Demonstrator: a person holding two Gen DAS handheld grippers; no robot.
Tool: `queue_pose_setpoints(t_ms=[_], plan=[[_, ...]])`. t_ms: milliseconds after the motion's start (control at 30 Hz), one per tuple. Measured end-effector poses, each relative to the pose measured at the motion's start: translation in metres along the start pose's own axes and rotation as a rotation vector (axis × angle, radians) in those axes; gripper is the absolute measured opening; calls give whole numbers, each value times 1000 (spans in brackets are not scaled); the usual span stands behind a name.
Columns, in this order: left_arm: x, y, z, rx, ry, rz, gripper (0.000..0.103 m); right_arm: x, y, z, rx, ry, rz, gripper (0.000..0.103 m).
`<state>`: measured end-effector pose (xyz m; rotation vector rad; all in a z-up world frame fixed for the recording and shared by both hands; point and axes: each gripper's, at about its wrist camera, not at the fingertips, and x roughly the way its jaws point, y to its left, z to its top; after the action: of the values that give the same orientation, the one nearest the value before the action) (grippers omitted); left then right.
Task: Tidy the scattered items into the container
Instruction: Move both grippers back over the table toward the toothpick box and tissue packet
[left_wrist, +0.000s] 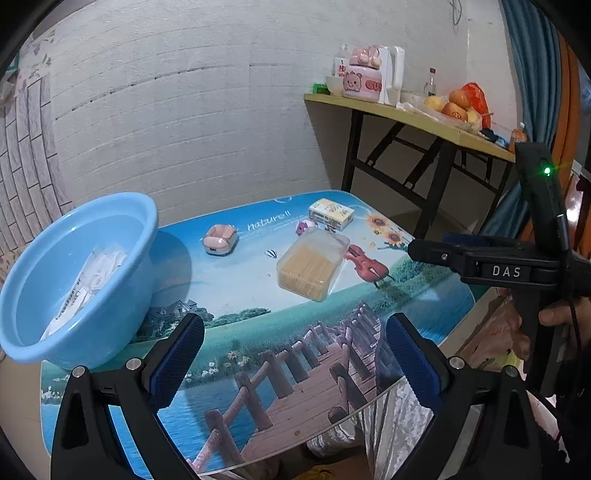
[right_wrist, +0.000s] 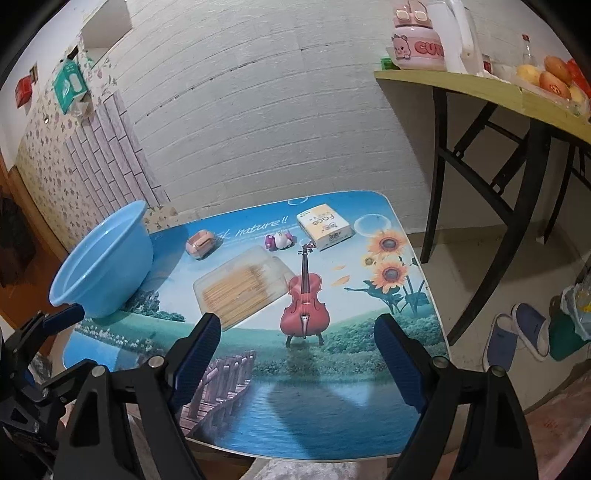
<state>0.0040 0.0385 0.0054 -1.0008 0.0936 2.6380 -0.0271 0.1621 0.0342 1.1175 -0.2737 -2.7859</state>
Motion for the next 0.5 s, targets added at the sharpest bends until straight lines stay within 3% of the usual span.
queue_pose_setpoints(t_ms=[500], plan=[[32,7,-1,-24,54,2,100,5,-14,3,27,16,-20,84]])
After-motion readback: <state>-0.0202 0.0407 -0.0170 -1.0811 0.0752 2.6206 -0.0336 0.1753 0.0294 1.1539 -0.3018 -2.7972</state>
